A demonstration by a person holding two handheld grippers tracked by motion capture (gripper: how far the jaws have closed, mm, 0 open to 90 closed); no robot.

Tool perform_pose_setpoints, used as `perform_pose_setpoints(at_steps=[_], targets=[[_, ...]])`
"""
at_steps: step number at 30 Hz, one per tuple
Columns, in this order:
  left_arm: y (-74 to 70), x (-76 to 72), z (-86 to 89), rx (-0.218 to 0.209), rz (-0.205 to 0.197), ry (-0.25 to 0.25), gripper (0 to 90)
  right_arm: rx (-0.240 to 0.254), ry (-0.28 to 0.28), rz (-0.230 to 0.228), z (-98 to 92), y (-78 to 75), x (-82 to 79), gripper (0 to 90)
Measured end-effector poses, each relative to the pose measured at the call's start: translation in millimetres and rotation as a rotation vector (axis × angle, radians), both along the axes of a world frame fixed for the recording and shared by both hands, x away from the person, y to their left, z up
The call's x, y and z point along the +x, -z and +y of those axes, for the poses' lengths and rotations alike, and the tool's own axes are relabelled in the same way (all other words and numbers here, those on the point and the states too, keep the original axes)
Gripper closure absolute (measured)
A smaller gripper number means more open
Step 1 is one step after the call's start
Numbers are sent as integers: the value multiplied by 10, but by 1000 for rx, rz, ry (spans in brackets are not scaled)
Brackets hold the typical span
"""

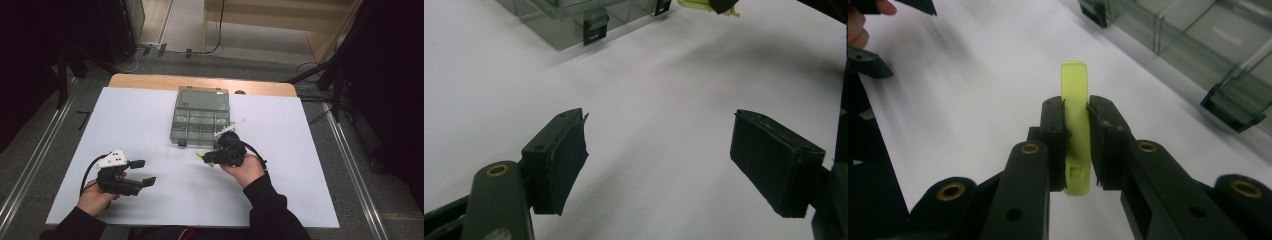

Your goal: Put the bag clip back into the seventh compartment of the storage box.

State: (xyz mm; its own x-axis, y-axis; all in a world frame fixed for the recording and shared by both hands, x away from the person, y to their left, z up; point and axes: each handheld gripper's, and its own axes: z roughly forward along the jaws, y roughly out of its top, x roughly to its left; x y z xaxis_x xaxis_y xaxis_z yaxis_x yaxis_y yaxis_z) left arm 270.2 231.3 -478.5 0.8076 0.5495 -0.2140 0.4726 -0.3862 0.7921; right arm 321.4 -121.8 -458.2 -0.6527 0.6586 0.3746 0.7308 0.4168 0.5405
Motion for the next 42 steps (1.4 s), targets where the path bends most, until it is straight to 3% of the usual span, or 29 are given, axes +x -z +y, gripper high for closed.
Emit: perform_pose_setpoints(at_steps=[42], targets=[[7,17,13,-1,3,-5,219,-16,92,-6,-66,-204,506,790]])
